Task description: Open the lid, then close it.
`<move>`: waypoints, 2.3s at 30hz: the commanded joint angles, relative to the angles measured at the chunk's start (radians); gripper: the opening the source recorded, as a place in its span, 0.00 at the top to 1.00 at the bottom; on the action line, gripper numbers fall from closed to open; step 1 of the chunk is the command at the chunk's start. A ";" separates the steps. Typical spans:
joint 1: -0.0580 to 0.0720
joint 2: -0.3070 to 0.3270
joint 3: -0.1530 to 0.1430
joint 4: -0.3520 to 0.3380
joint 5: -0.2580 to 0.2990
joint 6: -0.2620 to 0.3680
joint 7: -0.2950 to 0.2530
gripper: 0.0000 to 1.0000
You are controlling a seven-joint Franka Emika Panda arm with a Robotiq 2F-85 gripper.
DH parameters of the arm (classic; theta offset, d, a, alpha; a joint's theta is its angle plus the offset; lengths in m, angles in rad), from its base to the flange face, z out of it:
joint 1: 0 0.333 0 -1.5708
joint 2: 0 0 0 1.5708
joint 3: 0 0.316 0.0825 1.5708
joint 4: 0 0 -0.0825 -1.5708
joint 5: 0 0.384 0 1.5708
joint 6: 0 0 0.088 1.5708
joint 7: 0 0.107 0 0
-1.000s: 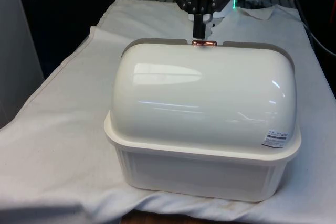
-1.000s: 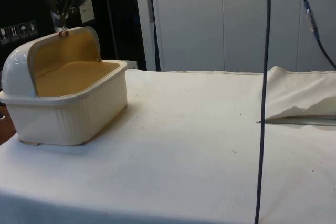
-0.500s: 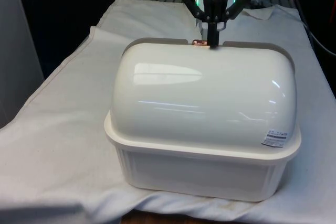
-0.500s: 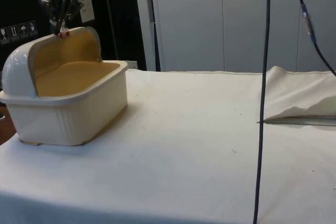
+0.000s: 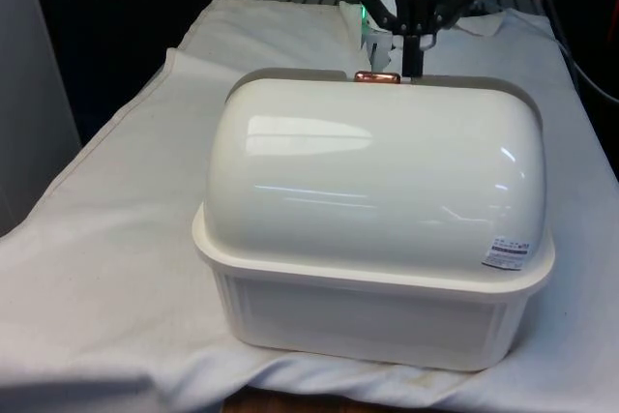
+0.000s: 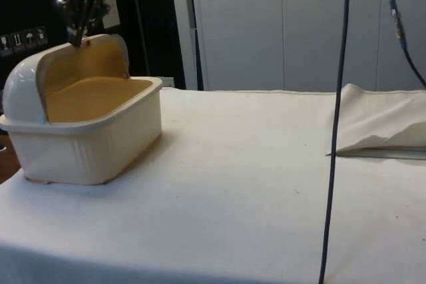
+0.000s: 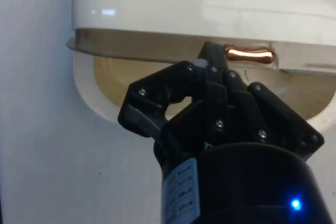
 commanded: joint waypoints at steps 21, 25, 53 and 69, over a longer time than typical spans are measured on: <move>0.004 -0.070 0.041 -0.137 0.008 -0.012 0.063 1.00; 0.005 -0.078 0.049 -0.162 0.008 -0.011 0.076 1.00; 0.002 -0.214 0.090 -0.339 0.044 -0.115 0.106 1.00; 0.003 -0.378 0.098 -0.454 0.043 -0.210 0.088 1.00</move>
